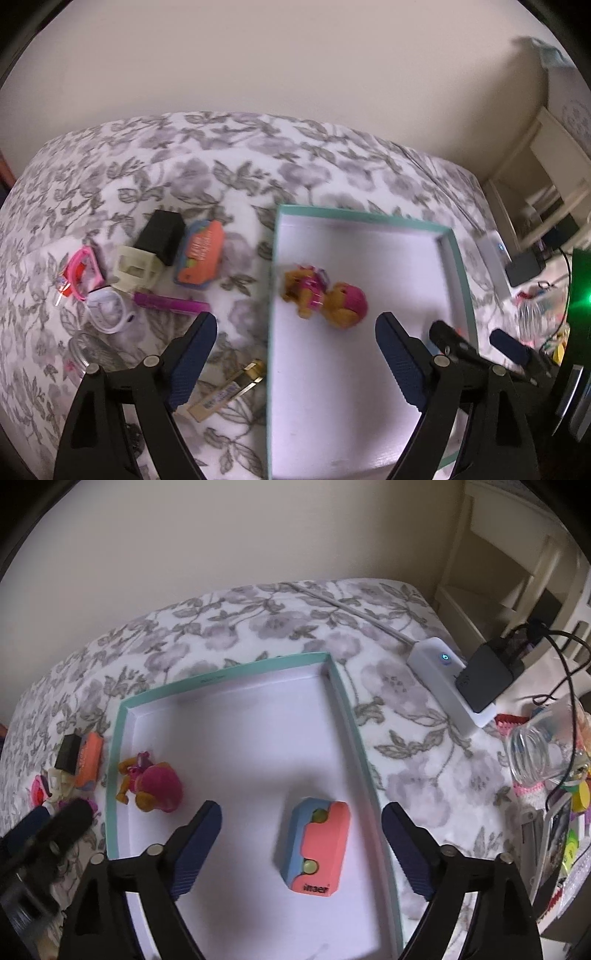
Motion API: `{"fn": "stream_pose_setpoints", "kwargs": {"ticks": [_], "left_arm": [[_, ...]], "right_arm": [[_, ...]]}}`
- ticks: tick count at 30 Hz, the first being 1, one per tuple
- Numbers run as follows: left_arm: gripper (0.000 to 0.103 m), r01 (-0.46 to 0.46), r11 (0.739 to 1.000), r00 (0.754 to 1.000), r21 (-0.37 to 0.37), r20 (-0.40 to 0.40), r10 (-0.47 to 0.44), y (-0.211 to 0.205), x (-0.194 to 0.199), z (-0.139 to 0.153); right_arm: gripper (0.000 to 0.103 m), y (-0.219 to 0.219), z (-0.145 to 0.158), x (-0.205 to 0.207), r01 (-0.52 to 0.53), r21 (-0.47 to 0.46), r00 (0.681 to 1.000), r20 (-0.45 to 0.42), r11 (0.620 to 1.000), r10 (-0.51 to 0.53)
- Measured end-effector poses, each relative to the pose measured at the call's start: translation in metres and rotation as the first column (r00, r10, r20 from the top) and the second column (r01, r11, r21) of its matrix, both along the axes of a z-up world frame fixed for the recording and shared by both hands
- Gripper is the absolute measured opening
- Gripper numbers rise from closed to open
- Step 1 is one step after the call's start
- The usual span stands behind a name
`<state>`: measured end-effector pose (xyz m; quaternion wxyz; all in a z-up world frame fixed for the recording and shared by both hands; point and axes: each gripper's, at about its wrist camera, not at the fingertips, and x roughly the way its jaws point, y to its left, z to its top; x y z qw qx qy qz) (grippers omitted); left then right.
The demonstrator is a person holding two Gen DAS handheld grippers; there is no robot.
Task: Organize rigid objects
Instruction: 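Move both tools back over the remaining toys beside the tray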
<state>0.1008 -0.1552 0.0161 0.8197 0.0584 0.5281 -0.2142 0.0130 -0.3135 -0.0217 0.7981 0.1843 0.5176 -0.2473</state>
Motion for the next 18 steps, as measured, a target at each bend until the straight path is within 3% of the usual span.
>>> {"fn": "stream_pose_setpoints", "kwargs": {"ticks": [2,9,13,18], "left_arm": [[0.089,-0.026,1.0,1.0,0.0,-0.006,0.026,0.006,0.005,-0.001],[0.09,-0.115,0.993,0.993,0.0,-0.025,0.115,0.036,0.02,-0.006],[0.09,-0.181,0.984,0.983,-0.006,-0.022,0.18,0.06,0.028,-0.005],[0.09,-0.242,0.969,0.97,0.039,-0.003,0.243,0.091,0.034,0.0]], "right_arm": [[0.102,0.005,-0.002,0.003,-0.018,-0.009,1.0,0.001,1.0,0.018],[0.103,0.017,-0.008,0.011,-0.051,-0.008,0.999,0.01,0.999,0.051],[0.103,0.028,-0.008,0.017,-0.067,0.045,0.997,0.034,0.997,0.066],[0.103,0.053,0.001,0.031,-0.125,0.043,0.991,0.061,0.991,0.122]]}}
